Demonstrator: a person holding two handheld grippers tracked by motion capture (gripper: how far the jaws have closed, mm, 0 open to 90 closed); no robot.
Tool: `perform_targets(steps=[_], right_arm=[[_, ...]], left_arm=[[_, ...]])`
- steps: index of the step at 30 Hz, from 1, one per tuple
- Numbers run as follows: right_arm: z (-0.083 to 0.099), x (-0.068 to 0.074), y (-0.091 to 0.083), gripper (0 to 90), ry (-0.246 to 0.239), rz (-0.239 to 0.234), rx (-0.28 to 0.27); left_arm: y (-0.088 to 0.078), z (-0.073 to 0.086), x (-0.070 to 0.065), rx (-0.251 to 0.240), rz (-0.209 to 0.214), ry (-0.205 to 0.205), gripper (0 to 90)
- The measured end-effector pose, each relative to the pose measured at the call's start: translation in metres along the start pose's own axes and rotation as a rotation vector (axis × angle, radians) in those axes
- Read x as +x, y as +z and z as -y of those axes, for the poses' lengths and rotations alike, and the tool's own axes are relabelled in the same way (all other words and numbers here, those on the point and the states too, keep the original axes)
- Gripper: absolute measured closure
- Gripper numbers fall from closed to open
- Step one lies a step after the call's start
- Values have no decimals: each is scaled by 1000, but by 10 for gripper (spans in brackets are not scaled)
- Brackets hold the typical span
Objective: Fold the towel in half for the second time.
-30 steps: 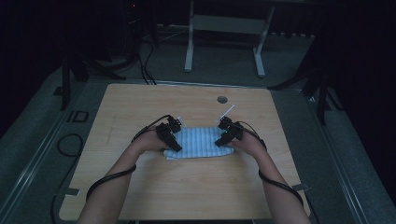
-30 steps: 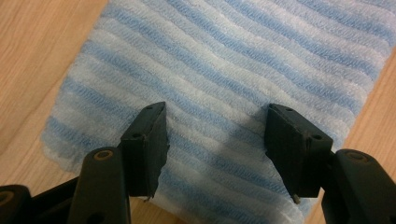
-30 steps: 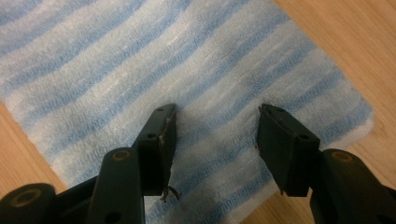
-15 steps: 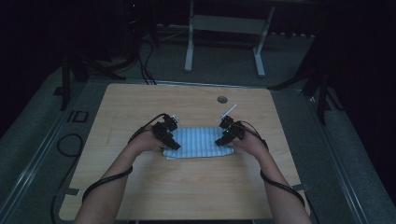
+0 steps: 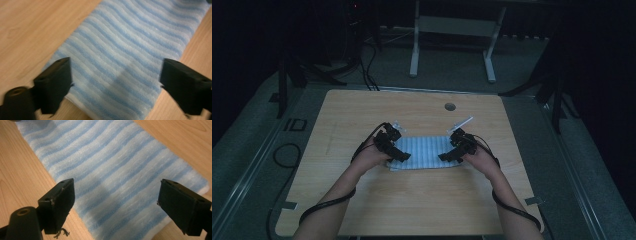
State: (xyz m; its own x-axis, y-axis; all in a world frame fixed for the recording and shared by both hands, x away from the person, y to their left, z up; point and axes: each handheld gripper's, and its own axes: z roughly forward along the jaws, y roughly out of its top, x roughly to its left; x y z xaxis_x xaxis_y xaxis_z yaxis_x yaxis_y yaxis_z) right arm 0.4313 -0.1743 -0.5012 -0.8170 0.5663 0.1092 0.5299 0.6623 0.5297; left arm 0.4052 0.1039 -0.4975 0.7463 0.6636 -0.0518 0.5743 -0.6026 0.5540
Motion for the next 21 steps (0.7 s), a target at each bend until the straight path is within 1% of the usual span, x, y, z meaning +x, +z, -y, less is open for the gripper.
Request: perform_targets(steps=[1, 2, 3, 4, 5, 6, 7, 8, 9, 10, 12, 13, 14, 15, 16, 17, 18, 19, 20, 21], right_arm=[[5, 1, 0, 138, 7, 0, -19], [5, 1, 0, 138, 7, 0, -19], [10, 0, -1, 137, 13, -2, -47], [12, 0, -2, 136, 10, 7, -60], [14, -1, -3, 137, 12, 15, -66], [16, -2, -3, 134, 17, 20, -72], [18, -3, -4, 133, 22, 23, -81], [18, -3, -4, 133, 22, 23, -81], [23, -5, -7, 133, 28, 31, -99], [23, -5, -7, 133, 28, 31, -99], [29, -6, -9, 133, 26, 44, -118], [35, -7, -11, 133, 25, 57, -126], [35, -7, -11, 133, 25, 57, -126], [41, -7, -14, 133, 24, 68, -140], [41, -7, -14, 133, 24, 68, -140], [47, -7, -16, 133, 31, 70, -147], [50, -7, -17, 132, 30, 67, -156], [53, -7, -18, 127, 34, 70, -161], [53, -7, -18, 127, 34, 70, -161], [60, -7, -21, 126, 39, 80, -186]], left_arm=[[0, 4, -3, -2, -5, 7, 25], [0, 4, -3, -2, -5, 7, 25], [0, 8, -5, -14, -26, 11, 25], [0, 8, -5, -14, -26, 11, 24], [0, 13, -7, -36, -32, -2, 24], [0, 13, -7, -36, -32, -2, 24], [0, 19, -9, -42, -34, -14, 24], [0, 19, -9, -42, -34, -14, 24], [-2, 24, -13, -56, -32, -22, 24], [-2, 24, -13, -56, -32, -22, 24], [-3, 31, -15, -83, -31, -41, 24], [-6, 38, -15, -105, -34, -53, 24], [-6, 38, -15, -105, -34, -53, 24], [-7, 46, -13, -108, -34, -64, 24], [-7, 46, -13, -108, -34, -64, 24], [-8, 53, -10, -97, -43, -68, 24], [-8, 53, -10, -97, -43, -68, 24], [-10, 61, -8, -101, -25, -92, 24], [-10, 61, -8, -101, -25, -92, 18], [-13, 68, -7, -106, -32, -86, 18]])
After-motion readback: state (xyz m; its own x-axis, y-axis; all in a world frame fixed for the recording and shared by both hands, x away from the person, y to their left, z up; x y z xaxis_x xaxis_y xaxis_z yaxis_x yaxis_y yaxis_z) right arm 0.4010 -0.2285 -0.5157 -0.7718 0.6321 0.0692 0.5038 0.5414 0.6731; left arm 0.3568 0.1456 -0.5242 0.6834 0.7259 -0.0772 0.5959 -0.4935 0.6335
